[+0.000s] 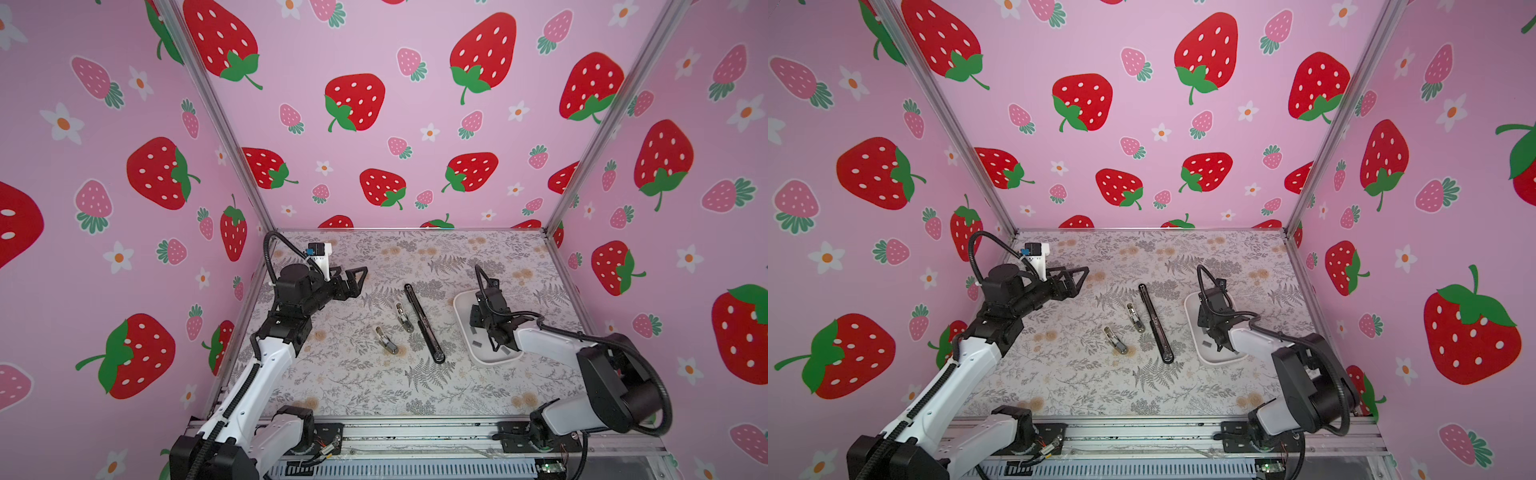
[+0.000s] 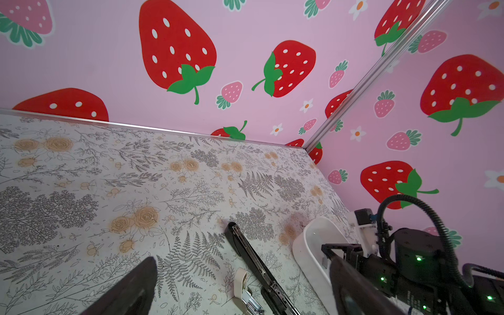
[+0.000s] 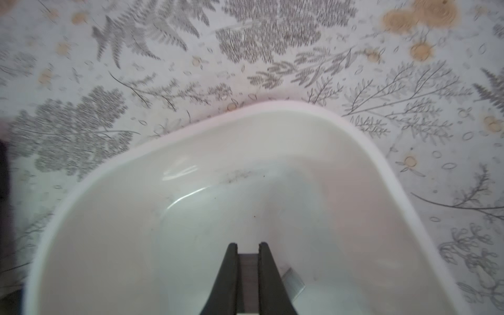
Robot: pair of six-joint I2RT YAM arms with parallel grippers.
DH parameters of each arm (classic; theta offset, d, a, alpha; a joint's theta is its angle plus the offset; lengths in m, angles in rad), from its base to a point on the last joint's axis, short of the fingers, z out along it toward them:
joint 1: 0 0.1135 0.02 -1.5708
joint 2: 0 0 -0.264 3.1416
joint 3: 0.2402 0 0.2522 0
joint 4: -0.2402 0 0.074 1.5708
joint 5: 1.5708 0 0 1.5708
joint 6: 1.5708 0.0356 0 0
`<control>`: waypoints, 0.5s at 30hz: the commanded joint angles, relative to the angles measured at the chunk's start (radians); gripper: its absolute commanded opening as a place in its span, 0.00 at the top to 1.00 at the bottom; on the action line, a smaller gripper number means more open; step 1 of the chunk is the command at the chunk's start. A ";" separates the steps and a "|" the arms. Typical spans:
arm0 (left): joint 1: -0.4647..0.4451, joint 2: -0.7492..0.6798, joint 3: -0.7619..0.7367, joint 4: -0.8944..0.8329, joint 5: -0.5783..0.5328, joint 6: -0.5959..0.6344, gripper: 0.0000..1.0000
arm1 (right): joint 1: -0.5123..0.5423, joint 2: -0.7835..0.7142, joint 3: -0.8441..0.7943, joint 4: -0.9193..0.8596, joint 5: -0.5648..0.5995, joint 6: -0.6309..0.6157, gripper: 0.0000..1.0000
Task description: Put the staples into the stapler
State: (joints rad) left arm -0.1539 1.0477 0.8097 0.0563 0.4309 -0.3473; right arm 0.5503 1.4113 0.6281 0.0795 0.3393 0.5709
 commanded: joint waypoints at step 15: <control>-0.117 0.127 0.174 -0.176 0.138 0.071 0.03 | 0.403 -0.133 -0.011 0.264 -0.078 -0.298 0.91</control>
State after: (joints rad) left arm -0.2676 1.1702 0.9340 -0.0967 0.5392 -0.3023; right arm 0.9195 1.2201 0.5987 0.2752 0.3077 0.3580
